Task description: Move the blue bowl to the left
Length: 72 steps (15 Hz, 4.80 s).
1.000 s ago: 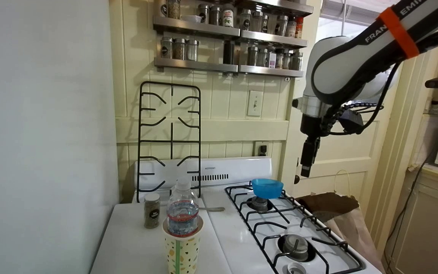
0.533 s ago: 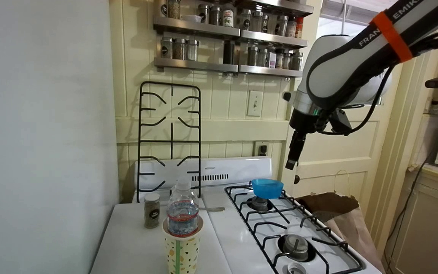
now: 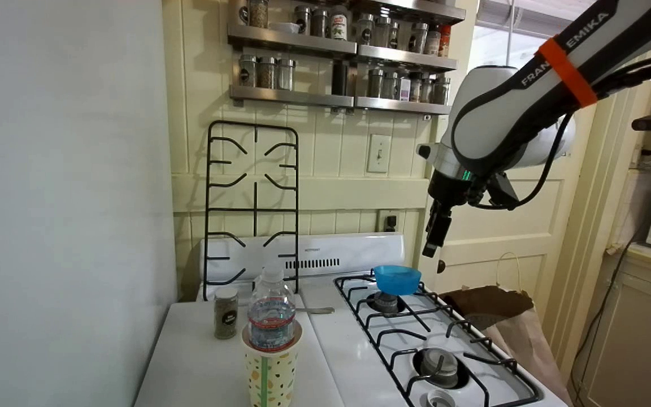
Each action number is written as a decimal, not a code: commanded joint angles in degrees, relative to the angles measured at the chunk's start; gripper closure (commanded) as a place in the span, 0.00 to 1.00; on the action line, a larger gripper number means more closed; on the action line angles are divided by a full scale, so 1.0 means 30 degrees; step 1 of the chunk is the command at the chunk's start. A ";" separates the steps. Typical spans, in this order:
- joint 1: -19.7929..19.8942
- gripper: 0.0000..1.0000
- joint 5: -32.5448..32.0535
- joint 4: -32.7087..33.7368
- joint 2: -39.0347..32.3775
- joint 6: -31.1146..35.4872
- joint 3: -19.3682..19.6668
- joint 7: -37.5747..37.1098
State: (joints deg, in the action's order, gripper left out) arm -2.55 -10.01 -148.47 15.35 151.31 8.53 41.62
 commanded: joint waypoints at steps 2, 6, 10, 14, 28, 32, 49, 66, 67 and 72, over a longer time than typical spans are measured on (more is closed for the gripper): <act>-0.0615 0.00 0.2584 0.0516 -0.2697 0.2720 0.0944 0.3479; -0.0594 0.00 0.5463 0.1246 -0.4053 0.2966 0.0583 0.6307; -0.0858 0.00 0.8321 0.2200 -0.5011 0.2527 0.0439 0.9685; 0.0463 0.00 0.7423 0.2087 -0.4882 0.2640 -0.0772 0.8516; 0.2033 0.27 0.8485 0.4373 -0.8525 0.2638 -0.2810 0.9314; 0.2629 0.58 0.7860 0.4656 -0.8891 0.2458 -0.3369 0.8486; 0.0193 0.99 0.2342 0.3176 -0.6061 0.1327 -0.5299 0.6643; -0.1859 0.99 0.4747 0.1929 -0.6532 0.5627 -0.7749 1.6081; -0.1631 0.99 0.6225 0.1720 -0.6769 0.6584 -0.8264 1.7431; 0.2417 0.99 1.3337 0.3130 -0.9833 0.9669 -1.5101 2.1848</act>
State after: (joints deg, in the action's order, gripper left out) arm -2.84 19.15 -141.84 -8.65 175.50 -25.88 95.80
